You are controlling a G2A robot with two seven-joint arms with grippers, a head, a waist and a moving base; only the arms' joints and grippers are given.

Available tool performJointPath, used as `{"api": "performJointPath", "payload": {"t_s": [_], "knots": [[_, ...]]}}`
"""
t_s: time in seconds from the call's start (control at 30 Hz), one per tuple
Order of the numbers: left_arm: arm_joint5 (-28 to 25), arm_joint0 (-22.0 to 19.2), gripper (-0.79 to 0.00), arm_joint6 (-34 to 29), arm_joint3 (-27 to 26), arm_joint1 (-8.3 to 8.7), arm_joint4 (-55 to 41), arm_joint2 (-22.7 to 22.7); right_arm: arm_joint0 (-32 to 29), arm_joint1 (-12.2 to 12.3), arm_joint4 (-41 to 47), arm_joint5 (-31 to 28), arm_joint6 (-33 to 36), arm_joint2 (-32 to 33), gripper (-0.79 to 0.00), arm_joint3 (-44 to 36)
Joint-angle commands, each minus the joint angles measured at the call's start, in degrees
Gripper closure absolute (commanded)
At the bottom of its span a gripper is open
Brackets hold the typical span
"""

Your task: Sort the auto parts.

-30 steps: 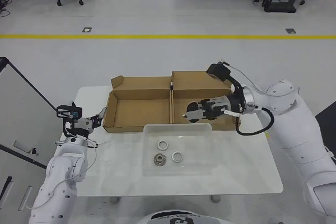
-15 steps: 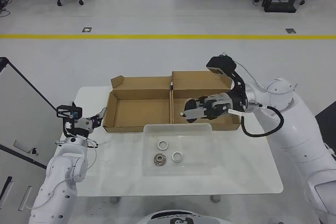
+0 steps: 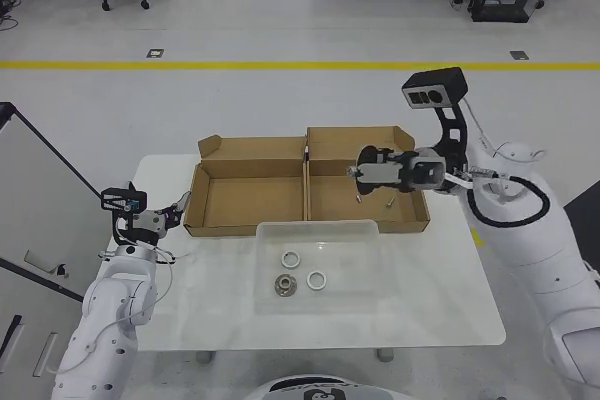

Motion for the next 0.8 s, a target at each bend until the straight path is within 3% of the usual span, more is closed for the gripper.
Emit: {"api": "performJointPath", "payload": {"t_s": [0.0,0.4,0.77], "knots": [[0.0,0.0,-0.785,0.0,0.0,0.0,0.0,0.0,0.97,-0.37,3.43,0.1,0.74,0.07,0.0,0.06],[0.0,0.0,-0.785,0.0,0.0,0.0,0.0,0.0,10.11,-4.44,16.44,-1.11,1.22,-4.27,0.0,2.72],[0.0,0.0,-0.785,0.0,0.0,0.0,0.0,0.0,15.33,-7.56,17.32,-2.51,0.06,-7.89,0.0,5.28]]}}
